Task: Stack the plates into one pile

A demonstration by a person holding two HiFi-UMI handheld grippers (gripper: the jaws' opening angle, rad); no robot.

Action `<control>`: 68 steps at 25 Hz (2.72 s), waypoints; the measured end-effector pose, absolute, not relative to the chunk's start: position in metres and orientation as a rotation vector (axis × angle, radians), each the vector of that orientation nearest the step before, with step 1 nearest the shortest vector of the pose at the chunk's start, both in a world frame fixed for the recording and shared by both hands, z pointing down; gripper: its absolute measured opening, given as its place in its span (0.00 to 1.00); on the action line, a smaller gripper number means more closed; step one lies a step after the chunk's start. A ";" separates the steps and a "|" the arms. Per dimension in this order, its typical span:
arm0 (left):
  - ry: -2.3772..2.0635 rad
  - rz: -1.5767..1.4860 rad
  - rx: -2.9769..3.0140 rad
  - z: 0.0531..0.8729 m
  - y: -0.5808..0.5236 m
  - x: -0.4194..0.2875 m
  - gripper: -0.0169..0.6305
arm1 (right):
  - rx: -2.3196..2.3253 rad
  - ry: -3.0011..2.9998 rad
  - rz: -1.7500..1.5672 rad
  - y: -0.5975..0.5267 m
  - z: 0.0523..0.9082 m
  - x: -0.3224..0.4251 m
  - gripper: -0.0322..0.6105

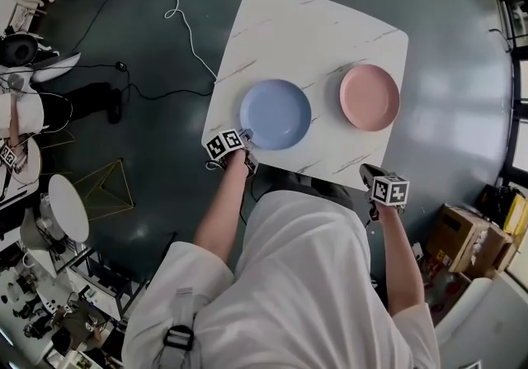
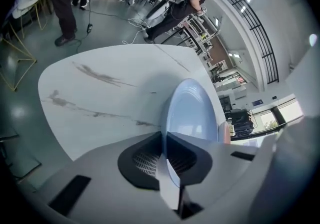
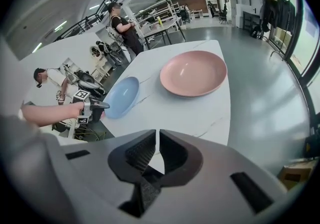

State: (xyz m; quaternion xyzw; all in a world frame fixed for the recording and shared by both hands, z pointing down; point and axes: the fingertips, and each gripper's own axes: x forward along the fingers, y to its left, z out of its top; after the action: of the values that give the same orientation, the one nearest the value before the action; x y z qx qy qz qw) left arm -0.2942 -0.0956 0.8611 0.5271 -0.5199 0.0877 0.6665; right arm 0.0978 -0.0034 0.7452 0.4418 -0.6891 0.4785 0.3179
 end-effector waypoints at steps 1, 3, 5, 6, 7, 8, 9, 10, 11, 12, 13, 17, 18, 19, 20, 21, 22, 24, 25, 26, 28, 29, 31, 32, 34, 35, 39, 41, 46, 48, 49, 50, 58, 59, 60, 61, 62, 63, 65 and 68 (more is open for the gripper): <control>-1.175 0.203 1.196 0.860 -0.094 -0.294 0.07 | 1.170 -1.812 1.259 -0.002 0.745 0.102 0.11; -1.178 0.212 1.206 0.857 -0.092 -0.293 0.07 | 1.188 -1.806 1.260 0.001 0.745 0.113 0.11; -1.176 0.219 1.217 0.853 -0.090 -0.290 0.07 | 1.206 -1.802 1.268 0.004 0.746 0.122 0.11; -1.173 0.219 1.224 0.851 -0.090 -0.289 0.07 | 1.214 -1.802 1.272 0.005 0.746 0.126 0.11; -1.170 0.218 1.233 0.848 -0.090 -0.287 0.07 | 1.221 -1.804 1.275 0.006 0.747 0.129 0.11; -1.165 0.215 1.242 0.846 -0.091 -0.284 0.07 | 1.228 -1.807 1.277 0.007 0.747 0.132 0.11; -1.160 0.212 1.249 0.843 -0.091 -0.281 0.08 | 1.234 -1.810 1.279 0.008 0.746 0.135 0.11; -1.155 0.208 1.255 0.841 -0.091 -0.278 0.08 | 1.241 -1.810 1.280 0.010 0.746 0.137 0.11; -1.150 0.205 1.259 0.839 -0.091 -0.274 0.08 | 1.248 -1.808 1.282 0.013 0.745 0.140 0.11; -1.146 0.201 1.263 0.836 -0.090 -0.271 0.08 | 1.254 -1.806 1.283 0.015 0.745 0.143 0.11; -1.141 0.197 1.267 0.834 -0.091 -0.267 0.08 | 1.260 -1.806 1.286 0.017 0.746 0.146 0.11; -1.116 0.165 1.282 0.822 -0.095 -0.244 0.08 | 1.291 -1.810 1.299 0.022 0.747 0.163 0.11; -1.111 0.157 1.286 0.818 -0.097 -0.237 0.08 | 1.294 -1.807 1.292 0.023 0.747 0.167 0.11; -1.107 0.150 1.289 0.816 -0.100 -0.232 0.08 | 1.290 -1.805 1.276 0.025 0.748 0.170 0.11; -1.102 0.143 1.290 0.813 -0.102 -0.227 0.08 | 1.279 -1.805 1.255 0.027 0.748 0.171 0.11; -1.097 0.138 1.289 0.811 -0.105 -0.223 0.08 | 1.265 -1.806 1.236 0.029 0.748 0.171 0.11; -1.092 0.135 1.286 0.809 -0.107 -0.219 0.08 | 1.251 -1.809 1.225 0.031 0.749 0.171 0.11; -1.083 0.140 1.288 0.805 -0.109 -0.212 0.08 | 1.239 -1.812 1.234 0.036 0.752 0.170 0.11; -1.078 0.147 1.293 0.803 -0.112 -0.207 0.08 | 1.241 -1.811 1.248 0.037 0.754 0.172 0.11; -1.073 0.155 1.301 0.800 -0.115 -0.201 0.08 | 1.246 -1.810 1.264 0.038 0.757 0.174 0.11; -1.063 0.171 1.323 0.792 -0.123 -0.188 0.08 | 1.254 -1.805 1.287 0.039 0.761 0.178 0.11; -1.057 0.178 1.335 0.788 -0.126 -0.183 0.08 | 1.255 -1.803 1.290 0.040 0.762 0.180 0.11; -1.044 0.192 1.349 0.782 -0.131 -0.172 0.08 | 1.260 -1.801 1.289 0.040 0.762 0.183 0.11; -1.038 0.199 1.353 0.780 -0.135 -0.166 0.09 | 1.265 -1.802 1.289 0.038 0.762 0.185 0.11; -1.027 0.218 1.362 0.777 -0.143 -0.154 0.09 | 1.279 -1.801 1.295 0.035 0.763 0.191 0.11; -1.023 0.228 1.366 0.777 -0.147 -0.147 0.09 | 1.288 -1.798 1.301 0.034 0.763 0.194 0.11; -1.002 0.266 1.396 0.775 -0.159 -0.113 0.09 | 1.325 -1.785 1.323 0.031 0.764 0.215 0.11; -0.989 0.281 1.407 0.773 -0.164 -0.096 0.09 | 1.338 -1.779 1.331 0.031 0.764 0.224 0.11; -0.970 0.321 1.431 0.773 -0.176 -0.060 0.09 | 1.363 -1.770 1.366 0.029 0.768 0.237 0.11; -0.973 0.333 1.436 0.775 -0.184 -0.047 0.09 | 1.377 -1.767 1.383 0.026 0.770 0.242 0.11; -0.977 0.340 1.436 0.776 -0.188 -0.042 0.09 | 1.383 -1.766 1.391 0.024 0.771 0.243 0.11; -0.985 0.348 1.436 0.777 -0.191 -0.038 0.09 | 1.388 -1.765 1.397 0.023 0.772 0.244 0.11; -1.021 0.398 1.399 0.791 -0.199 -0.016 0.09 | 1.420 -1.749 1.462 0.025 0.781 0.256 0.11; -1.020 0.397 1.397 0.792 -0.200 -0.013 0.09 | 1.422 -1.748 1.465 0.025 0.782 0.258 0.11; -1.019 0.397 1.398 0.794 -0.201 -0.009 0.09 | 1.423 -1.742 1.470 0.026 0.784 0.260 0.11; -1.016 0.398 1.399 0.795 -0.202 -0.005 0.09 | 1.425 -1.733 1.474 0.027 0.785 0.263 0.11; -1.013 0.401 1.400 0.797 -0.201 -0.001 0.09 | 1.430 -1.722 1.480 0.030 0.787 0.267 0.11; -1.008 0.404 1.401 0.798 -0.200 0.003 0.09 | 1.437 -1.715 1.487 0.031 0.788 0.270 0.11; -1.000 0.417 1.404 0.800 -0.199 0.011 0.09 | 1.461 -1.708 1.509 0.032 0.789 0.276 0.11; -1.005 0.428 1.413 0.801 -0.201 0.020 0.10 | 1.494 -1.688 1.536 0.035 0.790 0.282 0.11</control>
State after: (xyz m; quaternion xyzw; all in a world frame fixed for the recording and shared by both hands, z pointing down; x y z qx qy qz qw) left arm 0.0198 -0.2008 0.8012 0.6164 -0.4381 0.1868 0.6271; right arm 0.2822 0.0348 0.7905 0.5361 -0.6056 0.5511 0.2052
